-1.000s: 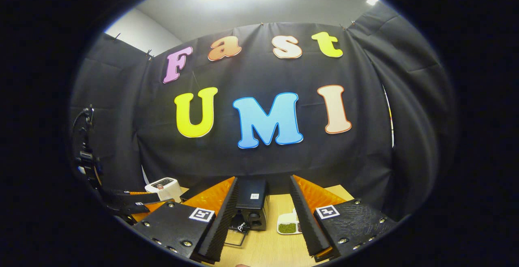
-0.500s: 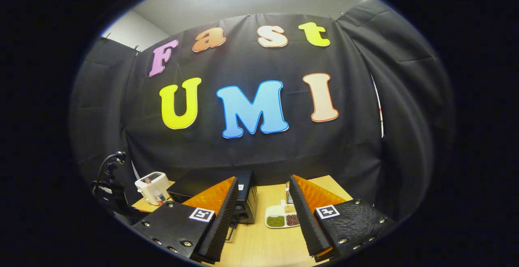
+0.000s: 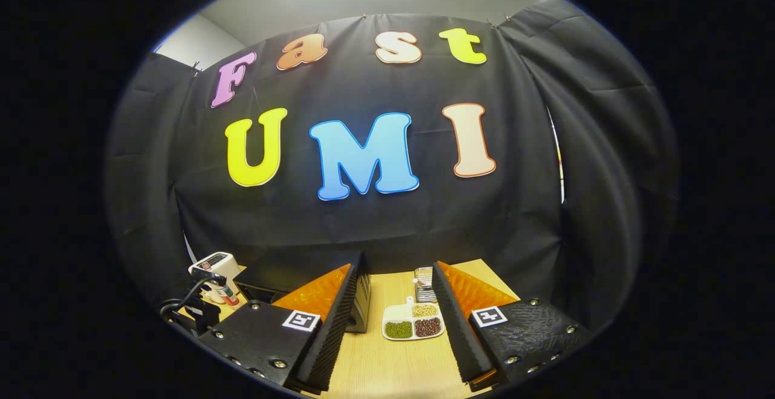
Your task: Open the electric oven with the left hand, put the food in, and close the electric oven.
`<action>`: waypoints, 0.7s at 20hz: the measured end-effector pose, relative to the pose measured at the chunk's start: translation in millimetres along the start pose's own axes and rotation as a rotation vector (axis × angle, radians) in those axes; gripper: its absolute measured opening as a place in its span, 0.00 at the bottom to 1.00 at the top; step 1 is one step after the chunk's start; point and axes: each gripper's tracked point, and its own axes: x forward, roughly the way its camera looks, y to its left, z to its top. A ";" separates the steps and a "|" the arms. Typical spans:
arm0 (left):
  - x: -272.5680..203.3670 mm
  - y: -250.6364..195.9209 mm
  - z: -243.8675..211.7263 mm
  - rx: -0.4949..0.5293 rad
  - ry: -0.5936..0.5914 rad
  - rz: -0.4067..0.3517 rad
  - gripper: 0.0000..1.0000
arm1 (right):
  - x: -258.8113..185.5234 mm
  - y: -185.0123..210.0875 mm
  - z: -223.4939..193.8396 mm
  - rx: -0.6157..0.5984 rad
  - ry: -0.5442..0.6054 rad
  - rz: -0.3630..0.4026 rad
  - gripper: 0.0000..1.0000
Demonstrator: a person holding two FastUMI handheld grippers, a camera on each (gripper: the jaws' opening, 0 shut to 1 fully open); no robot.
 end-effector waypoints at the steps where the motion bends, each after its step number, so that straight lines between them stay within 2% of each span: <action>1: 8.8 0.7 -4.1 0.004 0.022 0.000 1.00 | 1.5 -0.5 -0.9 0.000 0.004 -0.004 0.76; 2: 16.9 1.5 -8.0 0.006 0.045 0.001 0.97 | 1.9 -2.0 -3.6 0.000 0.010 -0.009 0.76; 6: 44.7 5.6 -16.3 0.010 0.110 0.009 0.98 | 4.6 -9.6 -11.1 0.003 0.035 -0.035 0.76; 7: 50.4 5.8 -17.0 0.010 0.121 0.009 1.00 | 4.9 -11.8 -12.1 0.006 0.040 -0.042 0.76; 8: 54.8 6.9 -16.4 0.014 0.129 0.010 0.98 | 6.5 -13.3 -13.8 0.009 0.042 -0.051 0.77; 10: 63.6 9.1 -17.8 0.015 0.147 0.013 1.00 | 7.2 -19.1 -14.9 0.012 0.043 -0.071 0.77; 14: 77.3 11.0 -17.6 0.018 0.169 0.019 0.98 | 5.2 -25.1 -19.5 0.027 0.059 -0.094 0.76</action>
